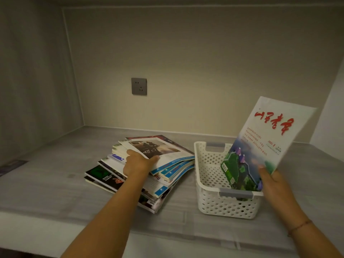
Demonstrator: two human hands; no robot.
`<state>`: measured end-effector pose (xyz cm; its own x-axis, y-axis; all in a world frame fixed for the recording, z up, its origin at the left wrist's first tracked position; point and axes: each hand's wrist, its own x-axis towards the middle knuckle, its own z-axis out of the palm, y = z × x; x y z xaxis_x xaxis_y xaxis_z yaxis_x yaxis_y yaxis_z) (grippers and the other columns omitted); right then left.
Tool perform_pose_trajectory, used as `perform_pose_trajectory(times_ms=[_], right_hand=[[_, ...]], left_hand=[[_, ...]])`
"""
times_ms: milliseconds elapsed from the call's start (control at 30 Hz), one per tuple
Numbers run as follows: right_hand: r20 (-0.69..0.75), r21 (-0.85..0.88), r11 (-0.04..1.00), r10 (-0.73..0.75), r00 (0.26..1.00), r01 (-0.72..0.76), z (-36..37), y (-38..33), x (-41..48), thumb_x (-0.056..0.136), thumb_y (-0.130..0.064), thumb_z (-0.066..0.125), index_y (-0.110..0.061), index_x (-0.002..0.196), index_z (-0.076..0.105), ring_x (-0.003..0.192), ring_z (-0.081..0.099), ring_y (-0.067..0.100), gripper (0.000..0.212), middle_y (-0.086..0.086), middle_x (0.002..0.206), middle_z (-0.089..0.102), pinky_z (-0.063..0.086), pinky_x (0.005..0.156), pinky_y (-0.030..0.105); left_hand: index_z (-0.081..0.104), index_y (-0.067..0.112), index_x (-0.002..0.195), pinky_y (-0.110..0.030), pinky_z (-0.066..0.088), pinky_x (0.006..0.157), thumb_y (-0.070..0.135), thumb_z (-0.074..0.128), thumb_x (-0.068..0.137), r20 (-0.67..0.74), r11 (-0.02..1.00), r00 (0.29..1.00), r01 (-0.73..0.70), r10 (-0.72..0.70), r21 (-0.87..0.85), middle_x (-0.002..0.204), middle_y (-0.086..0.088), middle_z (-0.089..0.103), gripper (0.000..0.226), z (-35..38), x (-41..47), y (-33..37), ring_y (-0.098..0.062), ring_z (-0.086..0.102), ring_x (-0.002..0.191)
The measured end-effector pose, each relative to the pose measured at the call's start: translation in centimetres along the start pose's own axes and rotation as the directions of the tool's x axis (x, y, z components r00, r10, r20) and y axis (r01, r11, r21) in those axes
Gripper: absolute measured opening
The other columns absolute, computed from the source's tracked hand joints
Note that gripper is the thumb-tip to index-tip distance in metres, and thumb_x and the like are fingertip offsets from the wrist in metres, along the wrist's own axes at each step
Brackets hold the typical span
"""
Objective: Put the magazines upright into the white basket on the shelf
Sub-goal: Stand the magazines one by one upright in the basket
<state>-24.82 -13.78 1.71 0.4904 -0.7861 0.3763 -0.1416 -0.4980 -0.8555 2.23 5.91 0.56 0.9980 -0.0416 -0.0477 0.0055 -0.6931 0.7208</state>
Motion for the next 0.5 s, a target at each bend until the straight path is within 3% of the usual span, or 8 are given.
perform_pose_trajectory(times_ms=[67, 200, 267, 333, 400, 500], right_hand=[[0.001, -0.002, 1.000, -0.009, 1.000, 0.009, 0.0, 0.0, 0.0, 0.096, -0.032, 0.036, -0.011, 0.120, 0.049, 0.058, 0.045, 0.013, 0.034, -0.006, 0.066, 0.044, 0.033, 0.048, 0.024], [-0.003, -0.032, 0.999, -0.013, 1.000, 0.013, -0.1, 0.0, -0.1, 0.096, -0.034, 0.035, -0.015, 0.102, 0.047, 0.056, 0.045, 0.011, 0.024, -0.006, 0.065, 0.045, 0.031, 0.046, 0.020], [-0.001, -0.038, 0.999, -0.003, 1.000, 0.003, -0.1, 0.1, 0.0, 0.097, -0.034, 0.034, -0.014, 0.099, 0.046, 0.056, 0.045, 0.012, 0.023, -0.005, 0.065, 0.045, 0.030, 0.045, 0.021], [0.005, -0.029, 1.000, 0.002, 1.000, -0.002, -0.1, 0.2, 0.0, 0.097, -0.034, 0.034, -0.014, 0.102, 0.046, 0.055, 0.045, 0.015, 0.024, -0.003, 0.064, 0.046, 0.031, 0.046, 0.023], [0.012, -0.018, 1.000, 0.002, 1.000, -0.002, -0.2, 0.3, 0.1, 0.096, -0.034, 0.035, -0.013, 0.105, 0.047, 0.055, 0.046, 0.017, 0.025, 0.002, 0.063, 0.047, 0.032, 0.046, 0.026], [0.013, -0.023, 1.000, 0.002, 1.000, -0.002, -0.1, 0.6, 0.3, 0.096, -0.035, 0.035, -0.010, 0.098, 0.048, 0.054, 0.045, 0.018, 0.028, 0.005, 0.061, 0.048, 0.033, 0.045, 0.025]], left_hand=[[0.029, 0.010, 0.132, -0.042, 0.054, 0.083, 0.064, 0.071, 0.066, -0.010, 0.999, 1.000, 0.002, -0.002, 0.034, 0.122, -0.014, 0.059, 0.095, 0.4, 0.3, -0.1, -0.031, 0.062, 0.103], [0.041, 0.011, 0.119, -0.033, 0.049, 0.059, 0.055, 0.074, 0.070, 0.041, 1.000, 0.999, 0.022, -0.022, 0.017, 0.106, -0.011, 0.064, 0.074, 0.1, 0.4, -0.3, -0.025, 0.063, 0.084], [0.042, 0.008, 0.121, -0.032, 0.048, 0.056, 0.049, 0.077, 0.071, 0.087, 0.997, 0.994, 0.069, -0.066, -0.029, 0.100, -0.011, 0.062, 0.074, -0.3, 0.6, -0.3, -0.024, 0.062, 0.079], [0.043, 0.005, 0.118, -0.033, 0.052, 0.060, 0.039, 0.080, 0.071, 0.136, 0.984, 0.987, 0.105, -0.085, -0.146, 0.104, -0.015, 0.063, 0.069, -0.9, 0.7, -0.5, -0.026, 0.063, 0.082], [0.045, 0.003, 0.113, -0.032, 0.050, 0.053, 0.025, 0.082, 0.072, 0.194, 0.941, 0.979, 0.129, -0.070, -0.314, 0.109, -0.017, 0.064, 0.059, -1.6, 1.0, -0.9, -0.025, 0.062, 0.078], [0.051, 0.000, 0.112, -0.034, 0.056, 0.050, 0.011, 0.077, 0.075, 0.380, 0.734, 0.925, 0.243, 0.022, -0.634, 0.096, -0.016, 0.070, 0.047, -3.2, 1.8, -1.5, -0.027, 0.067, 0.075]])
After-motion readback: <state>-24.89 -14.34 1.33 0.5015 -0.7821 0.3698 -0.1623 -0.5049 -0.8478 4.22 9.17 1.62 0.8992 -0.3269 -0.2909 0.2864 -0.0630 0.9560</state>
